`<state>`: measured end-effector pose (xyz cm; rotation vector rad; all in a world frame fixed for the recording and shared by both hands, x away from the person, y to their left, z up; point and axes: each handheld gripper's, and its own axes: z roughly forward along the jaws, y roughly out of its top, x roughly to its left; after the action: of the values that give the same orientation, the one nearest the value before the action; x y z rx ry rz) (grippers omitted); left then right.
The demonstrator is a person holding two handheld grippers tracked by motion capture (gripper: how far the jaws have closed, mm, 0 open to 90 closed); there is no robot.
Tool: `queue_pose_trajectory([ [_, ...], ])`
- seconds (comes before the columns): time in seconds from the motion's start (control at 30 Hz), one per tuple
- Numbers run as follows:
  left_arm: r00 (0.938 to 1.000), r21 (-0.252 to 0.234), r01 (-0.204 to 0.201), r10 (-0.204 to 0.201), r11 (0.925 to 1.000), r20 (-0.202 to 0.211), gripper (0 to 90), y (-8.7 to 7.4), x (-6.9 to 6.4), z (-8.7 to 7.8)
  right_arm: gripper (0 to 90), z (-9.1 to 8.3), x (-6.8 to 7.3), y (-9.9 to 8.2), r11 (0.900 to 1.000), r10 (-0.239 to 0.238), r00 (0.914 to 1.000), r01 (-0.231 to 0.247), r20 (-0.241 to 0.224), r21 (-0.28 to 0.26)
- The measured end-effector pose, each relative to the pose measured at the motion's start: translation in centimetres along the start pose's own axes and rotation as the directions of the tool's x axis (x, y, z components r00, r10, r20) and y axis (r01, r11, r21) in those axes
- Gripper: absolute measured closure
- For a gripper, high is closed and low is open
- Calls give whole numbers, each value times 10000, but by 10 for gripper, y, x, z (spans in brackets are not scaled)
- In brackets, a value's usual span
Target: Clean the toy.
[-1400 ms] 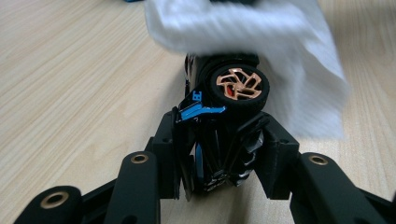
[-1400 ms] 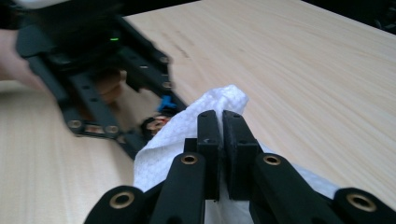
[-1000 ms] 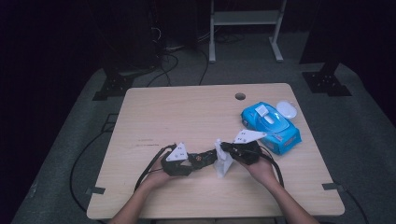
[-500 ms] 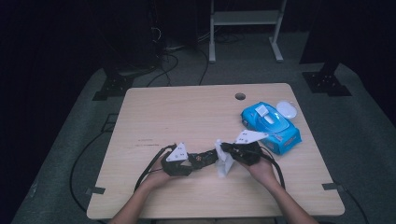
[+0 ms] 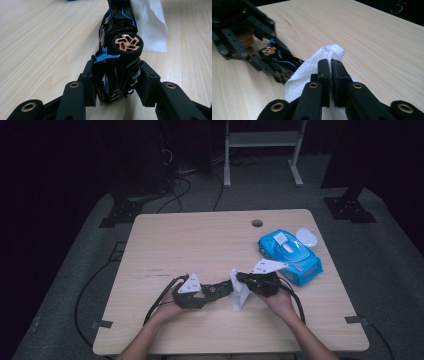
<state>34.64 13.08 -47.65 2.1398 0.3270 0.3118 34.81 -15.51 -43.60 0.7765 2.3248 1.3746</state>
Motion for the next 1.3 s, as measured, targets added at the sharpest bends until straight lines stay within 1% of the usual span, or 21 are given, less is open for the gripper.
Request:
queue_pose_trajectory([
  [0.03, 10000, -1, 13, -13, 10000, 2, 569, 0, 0, 0, 855, -2, -4, -2, 9998, 187, 9998, -187, 15, -45],
  [0.07, 10000, 9, 1, -1, 10000, -13, 567, 0, 0, 0, 855, -5, -6, -3, 9996, 267, 9996, -267, 72, -70],
  [0.2, 10000, 36, -19, 19, 10000, -34, 566, 1, 0, 0, 855, -10, -10, -5, 9999, 103, 9993, -107, 362, 113],
  [0.27, 10000, 29, -15, 15, 10000, -19, 567, 1, 0, 0, 854, -9, -10, -6, 9995, 300, 9992, -302, 273, 56],
  [0.33, 10000, 17, -29, 29, 10000, -25, 567, 1, 0, 0, 854, -8, -6, -4, 9996, 272, 9994, -272, 228, 12],
  [0.37, 10000, 9, -33, 33, 10000, -21, 567, 1, 0, 0, 854, -6, -4, -3, 9996, 294, 9995, -293, 65, -47],
  [0.4, 10000, 5, -33, 33, 10000, -19, 567, 1, 0, 0, 854, -5, -2, -1, 9993, 354, 9991, -356, -221, -114],
  [0.43, 10000, 6, -42, 42, 10000, -19, 567, 1, 0, 0, 854, -3, 1, 0, 9995, 279, 9988, -284, -411, -139],
  [0.47, 10000, 16, -53, 53, 10000, -22, 567, 1, 0, 0, 854, 0, 5, 1, 9999, 132, 9988, -135, -470, -72],
  [0.53, 10000, 40, -64, 64, 10000, -19, 567, 1, 0, -1, 854, 3, 8, 2, 10000, -67, 9989, 67, -462, -1],
  [0.6, 10000, 21, -55, 55, 10000, -22, 566, 1, 0, -1, 854, 1, 5, 1, 10000, 8, 9993, -8, -377, 4],
  [0.63, 10000, 27, -65, 65, 10000, -22, 566, 1, 0, -1, 854, -1, 2, 0, 10000, -16, 9997, 17, -227, 27],
  [0.73, 10000, 11, -62, 62, 10000, 3, 566, 0, 0, -1, 855, -8, -5, -4, 9997, 227, 9997, -228, -59, -28],
  [0.8, 10000, -7, -50, 50, 10000, 6, 567, 0, 0, -1, 854, -9, -4, -4, 9997, 243, 9997, -243, 13, -15],
  [0.87, 10000, 16, -74, 74, 10000, -13, 567, 0, 0, -1, 854, -6, -1, -3, 9997, 242, 9997, -242, -79, -19],
  [0.97, 10000, 37, -83, 83, 10000, -23, 567, 0, 0, 0, 854, 1, 8, -1, 9998, 175, 9990, -178, -407, -85],
  [1.03, 9999, 57, -115, 115, 9999, -27, 567, 0, 0, 0, 854, 5, 12, 1, 9999, 45, 9982, -50, -604, -87],
  [1.07, 9999, 69, -146, 146, 9999, -30, 568, 1, 0, -1, 854, 5, 13, 2, 10000, -35, 9983, 31, -587, -69],
  [1.13, 9998, 75, -204, 204, 9998, -35, 568, 0, -1, -1, 854, 4, 10, 1, 10000, 46, 9983, -49, -575, -57],
  [1.23, 9998, 83, -205, 205, 9998, -35, 568, 0, -1, -1, 854, -1, 2, -2, 9998, 155, 9995, -157, -288, -76],
  [1.3, 9997, 83, -243, 243, 9997, -35, 569, 1, -1, -1, 854, -7, -3, -5, 9989, 452, 9987, -454, -230, -108],
])
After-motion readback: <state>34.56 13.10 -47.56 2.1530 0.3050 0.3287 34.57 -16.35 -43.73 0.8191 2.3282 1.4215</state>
